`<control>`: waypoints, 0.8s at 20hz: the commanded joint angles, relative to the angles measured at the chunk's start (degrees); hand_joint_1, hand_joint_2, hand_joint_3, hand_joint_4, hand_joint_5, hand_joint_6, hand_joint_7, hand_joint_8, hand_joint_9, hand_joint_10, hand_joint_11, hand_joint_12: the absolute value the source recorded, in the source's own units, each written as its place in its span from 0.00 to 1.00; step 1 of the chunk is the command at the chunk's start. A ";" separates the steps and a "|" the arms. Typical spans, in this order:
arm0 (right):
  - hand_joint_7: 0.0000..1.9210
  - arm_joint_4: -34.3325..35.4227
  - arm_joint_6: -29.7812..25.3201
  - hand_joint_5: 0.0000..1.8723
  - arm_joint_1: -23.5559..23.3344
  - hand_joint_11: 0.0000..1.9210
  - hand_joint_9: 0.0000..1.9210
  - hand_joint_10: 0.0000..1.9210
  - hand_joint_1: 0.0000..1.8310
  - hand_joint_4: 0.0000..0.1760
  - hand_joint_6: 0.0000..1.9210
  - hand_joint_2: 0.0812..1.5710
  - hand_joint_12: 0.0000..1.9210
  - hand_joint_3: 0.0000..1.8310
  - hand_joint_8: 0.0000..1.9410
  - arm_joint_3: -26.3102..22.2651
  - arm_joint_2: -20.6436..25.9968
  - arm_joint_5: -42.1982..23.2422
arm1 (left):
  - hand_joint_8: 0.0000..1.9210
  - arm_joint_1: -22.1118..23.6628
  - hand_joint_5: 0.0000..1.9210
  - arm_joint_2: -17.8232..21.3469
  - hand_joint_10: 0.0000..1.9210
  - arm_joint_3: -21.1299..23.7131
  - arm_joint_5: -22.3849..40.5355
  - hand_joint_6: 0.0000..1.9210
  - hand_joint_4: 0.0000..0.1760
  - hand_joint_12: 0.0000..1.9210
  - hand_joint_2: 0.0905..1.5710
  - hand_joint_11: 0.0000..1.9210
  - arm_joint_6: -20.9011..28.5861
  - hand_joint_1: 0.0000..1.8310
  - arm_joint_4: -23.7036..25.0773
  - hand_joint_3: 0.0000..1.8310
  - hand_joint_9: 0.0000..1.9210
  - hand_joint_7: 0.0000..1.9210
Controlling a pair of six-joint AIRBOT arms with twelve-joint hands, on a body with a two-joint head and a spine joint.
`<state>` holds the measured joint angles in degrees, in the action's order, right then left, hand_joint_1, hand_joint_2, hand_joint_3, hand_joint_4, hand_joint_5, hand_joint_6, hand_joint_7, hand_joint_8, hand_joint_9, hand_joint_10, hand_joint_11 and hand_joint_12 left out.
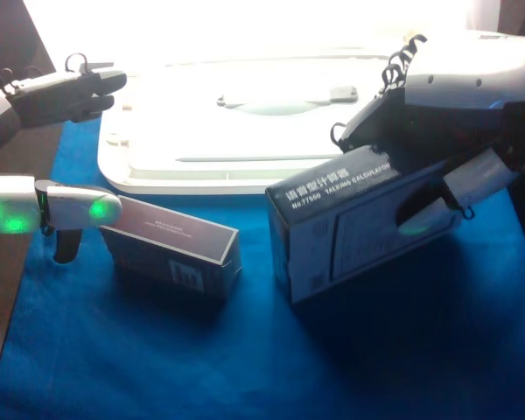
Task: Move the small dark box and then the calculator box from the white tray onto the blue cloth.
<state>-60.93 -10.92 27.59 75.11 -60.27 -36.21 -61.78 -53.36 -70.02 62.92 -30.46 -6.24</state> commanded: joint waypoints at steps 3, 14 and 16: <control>0.52 3.36 -0.38 0.55 -0.09 0.43 0.50 0.67 0.63 0.00 0.44 0.68 0.98 0.00 0.46 0.06 -0.37 -3.90 | 0.00 0.20 0.16 -0.06 0.00 0.05 7.15 0.00 0.73 0.50 0.49 0.00 0.41 0.34 -1.52 0.00 0.23 0.23; 0.25 3.39 -0.38 0.15 0.04 0.00 0.25 0.00 0.40 0.26 0.00 0.45 0.64 0.00 0.00 -0.32 -0.40 -3.92 | 0.00 -0.03 0.15 -0.07 0.00 0.05 7.27 0.00 0.69 0.49 0.50 0.00 0.41 0.34 -1.66 0.00 0.22 0.22; 0.17 3.56 -0.38 0.11 0.02 0.00 0.20 0.00 0.39 0.32 0.00 0.44 0.64 0.00 0.00 -0.31 -0.43 -4.01 | 0.00 -0.05 0.15 -0.08 0.00 0.04 7.30 0.00 0.66 0.51 0.50 0.00 0.41 0.33 -1.72 0.00 0.23 0.22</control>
<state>-60.58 -11.09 28.10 74.98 -60.49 -36.53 -62.11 -53.36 -70.02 63.16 -30.44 -6.33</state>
